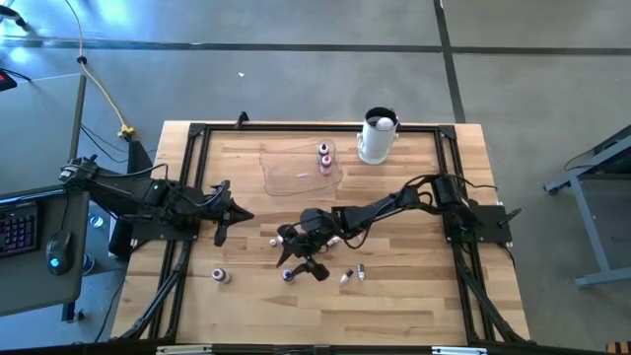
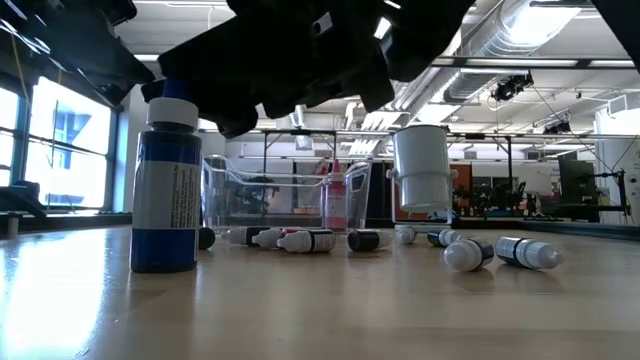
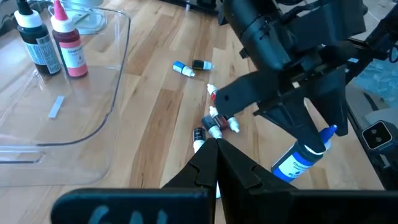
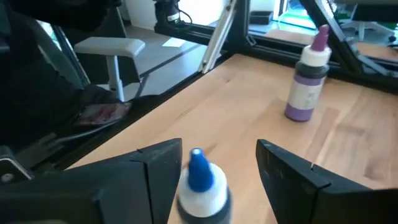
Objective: Pick & Place food coloring
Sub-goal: Put the large blue food coloring bottle into the transparent container
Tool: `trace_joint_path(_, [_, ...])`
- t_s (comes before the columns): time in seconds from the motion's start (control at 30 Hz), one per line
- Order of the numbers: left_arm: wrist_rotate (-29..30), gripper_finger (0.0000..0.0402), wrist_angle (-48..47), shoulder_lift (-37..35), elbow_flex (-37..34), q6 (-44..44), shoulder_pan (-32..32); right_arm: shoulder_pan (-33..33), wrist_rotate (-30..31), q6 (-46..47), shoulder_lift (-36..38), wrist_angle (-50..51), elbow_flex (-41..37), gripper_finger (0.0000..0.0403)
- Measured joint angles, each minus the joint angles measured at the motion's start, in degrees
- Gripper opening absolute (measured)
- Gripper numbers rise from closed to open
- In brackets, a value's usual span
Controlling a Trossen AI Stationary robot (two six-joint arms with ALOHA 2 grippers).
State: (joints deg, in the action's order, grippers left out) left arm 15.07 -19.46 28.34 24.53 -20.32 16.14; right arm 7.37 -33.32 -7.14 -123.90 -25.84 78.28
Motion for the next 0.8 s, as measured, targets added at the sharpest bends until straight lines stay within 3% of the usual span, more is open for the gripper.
trace_joint_path(0.17, [0.0,0.0001,0.0,0.0,0.0,0.0,0.0,0.0,0.0,1.1,0.0,1.1,0.0,0.0189])
trace_joint_path(0.8, [0.0,0.0001,0.0,0.0,0.0,0.0,0.0,-0.1,-0.6,1.1,0.1,4.0,0.1,0.0064])
